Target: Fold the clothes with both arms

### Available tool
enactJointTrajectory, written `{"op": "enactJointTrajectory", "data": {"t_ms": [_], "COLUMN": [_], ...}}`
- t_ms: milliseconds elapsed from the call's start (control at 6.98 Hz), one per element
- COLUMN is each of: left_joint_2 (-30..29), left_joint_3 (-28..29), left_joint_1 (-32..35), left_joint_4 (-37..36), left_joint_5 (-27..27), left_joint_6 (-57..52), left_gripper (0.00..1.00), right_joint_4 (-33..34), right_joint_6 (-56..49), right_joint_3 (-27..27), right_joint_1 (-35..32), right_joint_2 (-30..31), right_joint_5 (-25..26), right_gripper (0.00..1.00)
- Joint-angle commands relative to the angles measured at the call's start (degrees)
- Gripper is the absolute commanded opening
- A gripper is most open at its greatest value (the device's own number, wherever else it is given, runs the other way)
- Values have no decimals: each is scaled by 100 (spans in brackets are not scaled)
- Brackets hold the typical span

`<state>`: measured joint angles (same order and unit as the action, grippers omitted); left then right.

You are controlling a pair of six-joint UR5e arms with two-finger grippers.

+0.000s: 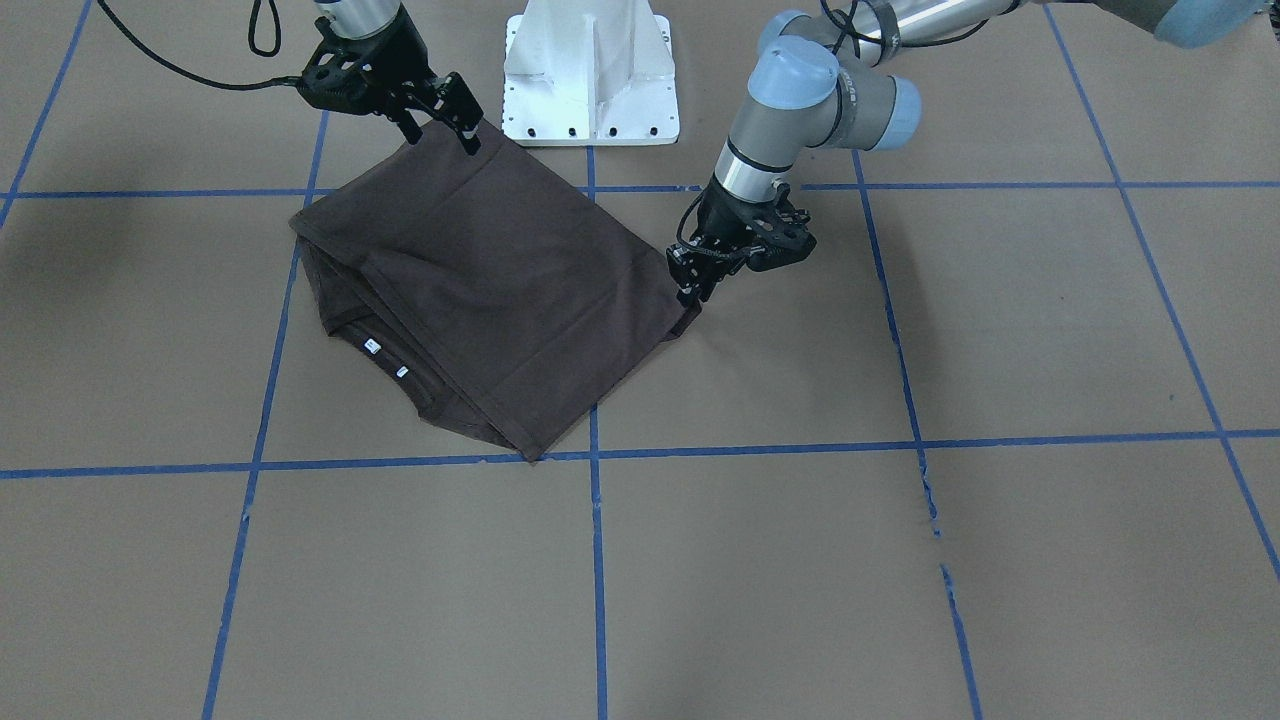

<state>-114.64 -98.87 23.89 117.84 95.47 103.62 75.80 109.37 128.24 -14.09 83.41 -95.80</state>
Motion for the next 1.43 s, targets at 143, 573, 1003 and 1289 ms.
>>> {"op": "enactJointTrajectory", "data": {"t_ms": [143,573,1003,1289], "left_joint_2": [12,-537,-2346,-2598], "left_joint_3": [8,838,4102,4342], "left_joint_1": [18,1270,2046,2207], "left_joint_4": [-155,88,1867,1945], "left_joint_5": [-2,-135,-47,322], "left_joint_6": [-226,-1564,-1670,-1687], "left_gripper": [0,0,0,52], "right_joint_4": [-4,-4,-12,-4], "right_joint_6": [5,-4,-21,-4], "right_joint_3": [-1,-10,-132,-597], "right_joint_1": [-6,-14,3,-14], "right_joint_2": [0,0,-53,-666], "right_joint_5": [26,114,307,509], "right_gripper": [100,100,100,100]}}
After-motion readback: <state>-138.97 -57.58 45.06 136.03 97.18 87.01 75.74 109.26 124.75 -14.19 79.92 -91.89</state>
